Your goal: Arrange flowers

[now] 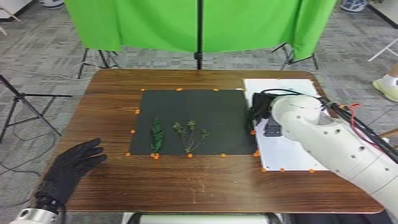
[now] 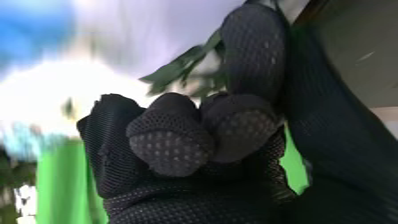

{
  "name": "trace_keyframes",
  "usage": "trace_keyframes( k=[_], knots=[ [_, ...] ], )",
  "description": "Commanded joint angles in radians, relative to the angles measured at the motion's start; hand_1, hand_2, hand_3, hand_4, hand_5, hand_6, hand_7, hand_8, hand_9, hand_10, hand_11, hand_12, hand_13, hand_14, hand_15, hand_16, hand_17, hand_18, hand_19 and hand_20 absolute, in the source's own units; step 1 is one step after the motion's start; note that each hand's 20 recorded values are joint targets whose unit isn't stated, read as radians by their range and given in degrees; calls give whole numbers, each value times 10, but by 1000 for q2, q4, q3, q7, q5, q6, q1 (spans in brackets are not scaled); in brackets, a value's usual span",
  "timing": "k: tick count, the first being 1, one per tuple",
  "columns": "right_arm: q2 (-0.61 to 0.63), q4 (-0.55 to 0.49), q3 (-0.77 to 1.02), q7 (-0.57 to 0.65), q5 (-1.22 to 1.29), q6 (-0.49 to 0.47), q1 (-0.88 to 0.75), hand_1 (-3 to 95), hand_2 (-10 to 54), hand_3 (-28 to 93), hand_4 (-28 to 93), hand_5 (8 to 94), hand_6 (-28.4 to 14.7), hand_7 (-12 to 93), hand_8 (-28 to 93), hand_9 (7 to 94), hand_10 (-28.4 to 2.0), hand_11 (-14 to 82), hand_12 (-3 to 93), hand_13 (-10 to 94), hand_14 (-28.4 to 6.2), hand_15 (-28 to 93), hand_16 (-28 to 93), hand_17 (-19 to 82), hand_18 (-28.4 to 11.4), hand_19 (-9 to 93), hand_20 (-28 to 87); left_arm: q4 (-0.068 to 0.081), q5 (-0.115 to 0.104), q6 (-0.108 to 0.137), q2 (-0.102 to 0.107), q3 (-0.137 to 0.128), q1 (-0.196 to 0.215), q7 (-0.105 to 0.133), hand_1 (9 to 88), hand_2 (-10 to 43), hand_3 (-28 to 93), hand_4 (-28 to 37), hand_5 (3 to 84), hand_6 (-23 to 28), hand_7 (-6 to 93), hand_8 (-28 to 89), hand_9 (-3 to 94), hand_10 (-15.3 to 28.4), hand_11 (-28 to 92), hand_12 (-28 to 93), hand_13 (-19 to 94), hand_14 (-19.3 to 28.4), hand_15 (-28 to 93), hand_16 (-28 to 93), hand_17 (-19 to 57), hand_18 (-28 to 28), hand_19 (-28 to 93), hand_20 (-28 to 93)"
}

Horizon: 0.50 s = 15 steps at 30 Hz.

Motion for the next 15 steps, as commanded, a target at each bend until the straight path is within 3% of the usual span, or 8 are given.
trace_keyframes(
  k=[1, 13, 14, 15],
  knots=[
    [34, -11, -37, -74, -69, 99, -111, 370, -95, 905, -256, 839, -13, 551, 103, 937, -81, 548, 183, 907, -53, 588, 268, 505, -180, 932, 550, 8, 1, -5, -10, 1, 12, -6, 270, 48, 729, -281, 411, 61, 241, -119, 378, 152, 297, 146, 304, 179, 483, -63, -68, 241, 597, -26],
    [60, -109, 27, -59, -180, 174, -161, 362, -95, 915, -238, 801, -24, 614, 104, 937, -69, 532, 205, 914, -44, 560, 295, 509, -200, 932, 546, 7, 0, -4, -10, 2, 18, 2, 269, 47, 730, -280, 410, 61, 239, -118, 376, 151, 297, 146, 302, 181, 484, -63, -68, 241, 597, -27],
    [61, -127, 38, -46, -205, 159, -165, 360, -95, 908, -251, 795, -17, 626, 90, 937, -67, 531, 213, 913, -43, 566, 293, 509, -201, 932, 544, 7, 1, -3, -12, 2, 19, 1, 269, 47, 729, -280, 410, 61, 239, -117, 376, 151, 297, 146, 302, 181, 484, -63, -68, 241, 597, -27],
    [61, -145, 49, -31, -221, 137, -167, 337, -95, 888, -267, 801, -5, 649, -35, 937, -64, 542, 215, 916, -43, 580, 293, 517, -202, 932, 562, 7, 0, -1, -12, 3, 20, 3, 269, 47, 729, -280, 410, 61, 239, -117, 376, 151, 297, 146, 302, 180, 485, -63, -68, 241, 597, -27]
  ],
)
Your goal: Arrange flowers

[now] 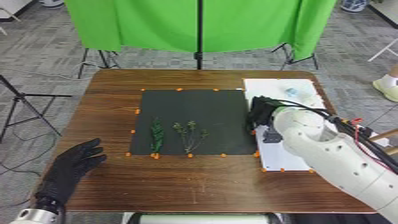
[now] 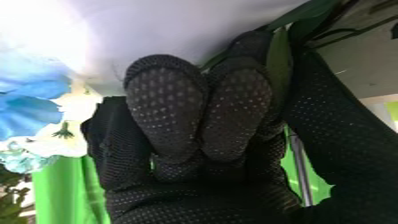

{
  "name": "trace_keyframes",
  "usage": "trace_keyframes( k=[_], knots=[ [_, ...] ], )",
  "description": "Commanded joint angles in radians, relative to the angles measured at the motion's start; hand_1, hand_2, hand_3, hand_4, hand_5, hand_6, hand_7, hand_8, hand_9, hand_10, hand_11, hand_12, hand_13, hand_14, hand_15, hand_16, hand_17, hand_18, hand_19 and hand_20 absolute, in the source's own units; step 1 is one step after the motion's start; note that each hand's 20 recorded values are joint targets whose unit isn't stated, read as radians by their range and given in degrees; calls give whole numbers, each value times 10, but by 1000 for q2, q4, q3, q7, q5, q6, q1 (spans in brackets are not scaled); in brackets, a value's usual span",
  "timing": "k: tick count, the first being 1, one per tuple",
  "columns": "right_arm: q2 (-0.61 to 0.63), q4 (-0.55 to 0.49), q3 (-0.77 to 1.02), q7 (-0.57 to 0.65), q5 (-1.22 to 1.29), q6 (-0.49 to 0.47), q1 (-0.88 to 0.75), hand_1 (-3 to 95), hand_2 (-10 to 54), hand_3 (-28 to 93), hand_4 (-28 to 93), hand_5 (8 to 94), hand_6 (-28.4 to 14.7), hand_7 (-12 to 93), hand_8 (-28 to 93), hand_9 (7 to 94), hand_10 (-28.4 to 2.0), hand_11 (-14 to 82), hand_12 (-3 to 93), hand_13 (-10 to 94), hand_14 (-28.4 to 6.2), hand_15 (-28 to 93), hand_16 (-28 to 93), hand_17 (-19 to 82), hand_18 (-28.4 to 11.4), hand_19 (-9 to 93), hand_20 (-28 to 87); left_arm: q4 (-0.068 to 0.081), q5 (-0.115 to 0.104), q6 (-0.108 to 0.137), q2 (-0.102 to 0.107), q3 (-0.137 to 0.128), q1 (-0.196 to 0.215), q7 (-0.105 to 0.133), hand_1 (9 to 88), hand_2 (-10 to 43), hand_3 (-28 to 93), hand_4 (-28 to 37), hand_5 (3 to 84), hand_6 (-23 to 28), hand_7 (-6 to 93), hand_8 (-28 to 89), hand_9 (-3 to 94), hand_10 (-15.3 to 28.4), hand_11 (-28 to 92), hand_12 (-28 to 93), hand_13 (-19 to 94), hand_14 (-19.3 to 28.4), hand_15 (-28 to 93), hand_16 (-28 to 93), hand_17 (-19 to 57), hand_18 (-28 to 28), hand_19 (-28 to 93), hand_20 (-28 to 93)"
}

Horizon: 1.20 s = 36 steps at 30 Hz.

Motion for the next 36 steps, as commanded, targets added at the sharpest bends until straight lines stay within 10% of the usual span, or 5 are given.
trace_keyframes(
  k=[1, 12, 21, 36],
  knots=[
    [25, -104, 32, 60, -124, -14, -67, 319, -95, 870, -277, 805, 1, 668, -127, 937, -63, 549, 217, 917, -43, 590, 292, 523, -204, 932, 577, 6, 0, -2, -11, 2, 20, -2, 269, 47, 729, -281, 410, 61, 239, -117, 375, 151, 297, 146, 303, 180, 484, -63, -68, 241, 597, -27],
    [52, -216, 107, 123, -181, -48, -124, 174, -95, 775, -283, 815, 4, 665, -174, 937, -63, 569, 221, 913, -55, 623, 286, 530, -213, 932, 608, 6, -1, -2, -6, 4, 26, 9, 270, 47, 729, -282, 411, 61, 240, -117, 376, 152, 296, 146, 302, 181, 484, -63, -68, 241, 597, -27],
    [37, -251, 131, 242, -166, -356, -114, 127, -95, 675, -283, 802, -4, 642, -166, 937, -71, 542, 245, 894, -56, 636, 286, 520, -215, 932, 615, 7, -2, -1, -5, 4, 26, 11, 269, 47, 729, -281, 410, 61, 240, -118, 376, 150, 296, 146, 302, 180, 483, -63, -68, 241, 597, -27],
    [-10, -223, 95, 246, -168, -332, -124, 166, -95, 595, -283, 810, -5, 624, -159, 937, -72, 541, 247, 897, -57, 639, 277, 522, -216, 932, 616, 9, -2, -4, -3, 6, 30, 15, 270, 47, 729, -281, 409, 61, 240, -119, 375, 150, 297, 147, 302, 180, 484, -63, -68, 241, 597, -28]
  ],
)
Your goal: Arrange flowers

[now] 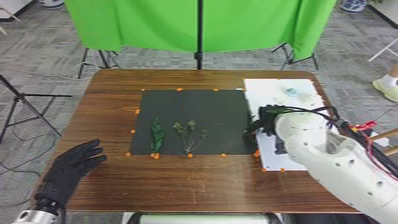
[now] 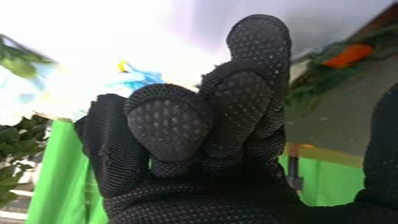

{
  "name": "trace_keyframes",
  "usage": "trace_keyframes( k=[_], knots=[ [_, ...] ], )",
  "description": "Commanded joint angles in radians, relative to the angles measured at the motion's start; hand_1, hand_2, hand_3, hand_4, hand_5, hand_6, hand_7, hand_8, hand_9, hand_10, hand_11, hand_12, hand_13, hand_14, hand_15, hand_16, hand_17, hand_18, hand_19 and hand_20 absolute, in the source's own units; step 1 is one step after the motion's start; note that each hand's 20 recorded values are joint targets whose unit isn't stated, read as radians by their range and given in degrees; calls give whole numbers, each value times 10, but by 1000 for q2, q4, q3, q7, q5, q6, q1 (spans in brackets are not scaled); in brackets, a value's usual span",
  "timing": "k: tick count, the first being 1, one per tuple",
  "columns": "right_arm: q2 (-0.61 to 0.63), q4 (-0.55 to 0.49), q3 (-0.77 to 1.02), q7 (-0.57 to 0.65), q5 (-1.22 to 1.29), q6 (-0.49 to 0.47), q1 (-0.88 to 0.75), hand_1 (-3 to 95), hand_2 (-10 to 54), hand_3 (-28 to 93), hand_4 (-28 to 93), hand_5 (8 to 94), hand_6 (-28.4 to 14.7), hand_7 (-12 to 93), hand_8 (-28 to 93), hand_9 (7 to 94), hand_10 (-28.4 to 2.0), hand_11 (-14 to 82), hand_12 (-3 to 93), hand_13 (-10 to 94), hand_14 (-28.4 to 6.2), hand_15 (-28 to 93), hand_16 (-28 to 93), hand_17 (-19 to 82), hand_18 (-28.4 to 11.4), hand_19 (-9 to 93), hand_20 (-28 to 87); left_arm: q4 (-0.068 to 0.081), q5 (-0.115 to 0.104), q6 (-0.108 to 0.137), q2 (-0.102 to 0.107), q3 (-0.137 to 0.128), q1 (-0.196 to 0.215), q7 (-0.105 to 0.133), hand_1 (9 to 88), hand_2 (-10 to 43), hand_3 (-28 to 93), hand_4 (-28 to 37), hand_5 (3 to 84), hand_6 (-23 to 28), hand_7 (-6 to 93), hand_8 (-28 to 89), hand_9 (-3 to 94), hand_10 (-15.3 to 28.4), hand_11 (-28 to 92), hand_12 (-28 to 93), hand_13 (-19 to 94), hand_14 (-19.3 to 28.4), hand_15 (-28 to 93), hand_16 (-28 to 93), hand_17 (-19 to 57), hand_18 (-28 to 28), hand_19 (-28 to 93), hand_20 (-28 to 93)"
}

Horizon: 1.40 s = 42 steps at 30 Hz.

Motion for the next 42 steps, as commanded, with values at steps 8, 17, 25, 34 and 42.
trace_keyframes(
  k=[8, 17, 25, 34, 42],
  knots=[
    [-49, 92, -101, -60, -97, 18, -31, 309, -95, 729, -282, 797, 14, 599, -180, 937, -64, 521, 229, 907, -41, 627, 273, 531, -196, 932, 600, 9, -1, -7, -3, 5, 23, 3, 269, 47, 730, -281, 410, 61, 240, -118, 376, 151, 298, 146, 301, 181, 484, -64, -68, 241, 598, -28],
    [-45, 91, -41, -124, -38, 73, -131, 509, -79, 815, -283, 811, 14, 194, -33, 937, -56, 306, 201, 908, -24, 532, 288, 507, -177, 932, 491, 13, -2, -11, -6, 5, 28, 14, 270, 47, 730, -281, 410, 61, 239, -118, 376, 151, 297, 146, 301, 181, 484, -63, -68, 241, 598, -28],
    [-35, 69, -9, -155, -37, 226, -197, 495, -45, 914, -275, 777, -35, 302, -13, 910, -56, 244, 310, 866, -11, 545, 296, 486, -179, 932, 470, 16, -2, -11, -6, 9, 26, 16, 270, 47, 729, -282, 410, 61, 240, -118, 376, 151, 297, 146, 301, 181, 484, -63, -68, 241, 598, -28],
    [-16, 55, 2, -183, -61, 358, -224, 467, -17, 931, -224, 729, -45, 429, -1, 880, -62, 342, 372, 842, -24, 634, 294, 478, -188, 932, 509, 16, -3, -8, -5, 12, 22, 15, 270, 48, 729, -281, 410, 62, 237, -118, 375, 151, 297, 146, 301, 180, 484, -63, -68, 240, 598, -29],
    [-8, 16, 32, -181, -93, 363, -243, 401, 143, 932, -154, 599, -38, 623, 100, 772, -68, 521, 428, 809, -39, 717, 297, 468, -195, 932, 576, 18, -2, -6, -6, 9, 10, 0, 270, 48, 731, -281, 410, 61, 238, -117, 375, 151, 298, 146, 301, 180, 484, -63, -68, 241, 598, -28]
  ],
)
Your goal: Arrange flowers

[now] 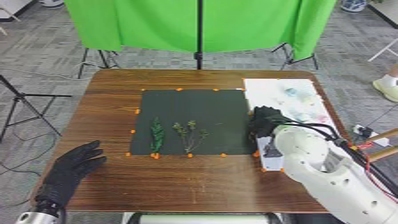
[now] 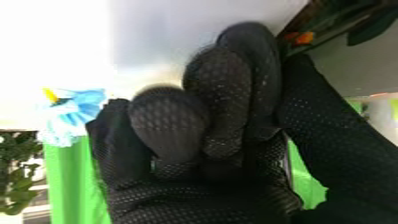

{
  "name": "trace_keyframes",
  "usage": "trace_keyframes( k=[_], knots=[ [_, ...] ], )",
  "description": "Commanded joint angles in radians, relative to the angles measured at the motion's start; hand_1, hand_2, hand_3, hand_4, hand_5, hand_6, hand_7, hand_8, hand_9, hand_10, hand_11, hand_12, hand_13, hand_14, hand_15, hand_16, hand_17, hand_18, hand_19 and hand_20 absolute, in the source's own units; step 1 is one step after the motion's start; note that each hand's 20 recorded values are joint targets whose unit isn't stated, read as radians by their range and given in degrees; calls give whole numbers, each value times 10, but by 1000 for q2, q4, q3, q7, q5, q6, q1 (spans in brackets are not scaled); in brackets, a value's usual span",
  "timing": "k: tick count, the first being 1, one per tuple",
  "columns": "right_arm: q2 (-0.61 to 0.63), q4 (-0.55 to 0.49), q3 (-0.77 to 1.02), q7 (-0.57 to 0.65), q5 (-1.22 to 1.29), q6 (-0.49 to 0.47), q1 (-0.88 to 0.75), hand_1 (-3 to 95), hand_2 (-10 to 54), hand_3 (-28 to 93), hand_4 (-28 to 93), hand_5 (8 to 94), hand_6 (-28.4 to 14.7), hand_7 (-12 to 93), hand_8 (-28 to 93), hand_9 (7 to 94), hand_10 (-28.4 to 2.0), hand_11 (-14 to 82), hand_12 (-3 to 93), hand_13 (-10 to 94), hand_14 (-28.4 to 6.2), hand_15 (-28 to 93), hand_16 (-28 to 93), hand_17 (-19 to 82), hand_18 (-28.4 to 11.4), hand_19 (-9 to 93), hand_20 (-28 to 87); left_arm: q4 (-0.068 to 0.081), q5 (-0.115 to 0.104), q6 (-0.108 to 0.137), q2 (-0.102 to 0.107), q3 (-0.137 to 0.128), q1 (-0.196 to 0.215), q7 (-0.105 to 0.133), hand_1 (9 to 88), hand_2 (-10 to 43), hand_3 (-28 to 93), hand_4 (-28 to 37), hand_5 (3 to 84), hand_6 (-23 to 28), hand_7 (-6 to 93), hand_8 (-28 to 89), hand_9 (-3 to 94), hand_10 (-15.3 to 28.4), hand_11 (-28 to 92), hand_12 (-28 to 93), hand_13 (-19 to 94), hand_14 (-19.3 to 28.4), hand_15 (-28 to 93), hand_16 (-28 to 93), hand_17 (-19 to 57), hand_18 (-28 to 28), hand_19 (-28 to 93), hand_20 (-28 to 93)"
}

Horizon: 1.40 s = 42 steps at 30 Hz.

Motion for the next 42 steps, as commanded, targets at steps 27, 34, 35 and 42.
trace_keyframes(
  k=[27, 34, 35, 42],
  knots=[
    [-1, -63, 36, 38, -6, -86, -92, 289, 1, 879, -271, 635, -42, 426, -30, 737, -104, 539, 287, 757, -66, 728, 268, 426, -196, 932, 525, 10, 1, -5, -8, 3, -5, -30, 270, 49, 730, -281, 409, 61, 241, -118, 375, 152, 296, 146, 302, 181, 486, -64, -68, 241, 599, -29],
    [-23, -42, 2, 51, -36, -139, -73, 384, -93, 789, -282, 677, -28, 445, -16, 789, -84, 520, 285, 796, -45, 709, 274, 455, -191, 932, 528, 13, -1, -7, -10, 3, -7, -36, 270, 48, 730, -282, 410, 61, 240, -118, 375, 151, 297, 146, 302, 180, 486, -64, -68, 240, 599, -29],
    [-26, -36, -5, 50, -32, -143, -71, 400, -94, 768, -283, 694, -23, 448, -16, 810, -78, 514, 283, 808, -40, 704, 274, 462, -190, 932, 529, 12, -1, -7, -10, 2, -6, -35, 270, 49, 729, -282, 410, 62, 240, -118, 375, 151, 297, 146, 301, 180, 487, -63, -68, 240, 598, -29],
    [-34, -18, -28, 49, -45, -133, -72, 488, -95, 760, -282, 734, -8, 444, 2, 872, -56, 429, 378, 851, -27, 673, 292, 490, -187, 932, 527, 14, 1, -10, -10, 1, -12, -41, 270, 49, 730, -282, 410, 62, 239, -118, 374, 150, 298, 146, 302, 179, 485, -64, -68, 241, 599, -29]
  ],
)
